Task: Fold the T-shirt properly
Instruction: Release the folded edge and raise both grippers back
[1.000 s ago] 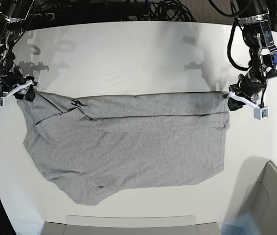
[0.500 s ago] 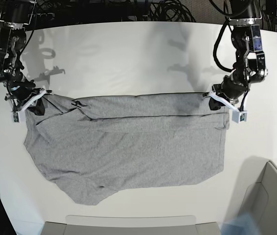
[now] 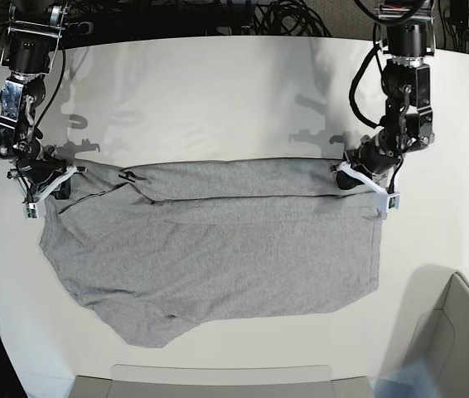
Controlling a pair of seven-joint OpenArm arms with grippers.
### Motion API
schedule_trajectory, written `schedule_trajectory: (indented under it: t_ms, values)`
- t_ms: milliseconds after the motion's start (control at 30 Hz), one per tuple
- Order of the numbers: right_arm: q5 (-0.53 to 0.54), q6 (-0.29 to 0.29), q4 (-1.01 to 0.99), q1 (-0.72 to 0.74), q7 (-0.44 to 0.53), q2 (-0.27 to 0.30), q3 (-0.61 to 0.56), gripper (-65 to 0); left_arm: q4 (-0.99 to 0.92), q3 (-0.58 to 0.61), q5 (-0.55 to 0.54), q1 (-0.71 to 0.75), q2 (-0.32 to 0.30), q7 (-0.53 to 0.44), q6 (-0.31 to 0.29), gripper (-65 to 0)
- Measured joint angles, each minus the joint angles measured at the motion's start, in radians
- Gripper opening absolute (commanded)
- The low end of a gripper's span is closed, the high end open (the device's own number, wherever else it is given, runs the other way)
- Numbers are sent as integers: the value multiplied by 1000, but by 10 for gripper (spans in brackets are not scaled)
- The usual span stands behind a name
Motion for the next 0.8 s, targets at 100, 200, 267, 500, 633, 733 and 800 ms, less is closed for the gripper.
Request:
schedule_trajectory:
  t_ms: [100,200,267,500,633,733,800]
  values:
    - [4,0,61,-71,21,9,-1,-650,23,0,75,42,-2,-8,0,-650]
    - [13,-1,144,-164,31,19,6,-650,69,0,130,84,-9,43,-8,-650]
    - [7,0,209,-223,-1,20,10,-650,122,-7,176,126,-13,85,-4,-650]
    - [10,-6,382,-385,-56,19,13,-650,264,-13,184,319,-57,73,-3,-650]
    - [86,-8,397,-430,-51,28,17,-650,334,-76,183,426,-60,69,-7,-650]
    - [153,-6,398,-464,-46,27,37,-650,395,-148,188,512,-60,108,-5,-650]
    - [188,-5,399,-493,-31,26,45,-650,420,-180,206,552,-64,117,0,-650]
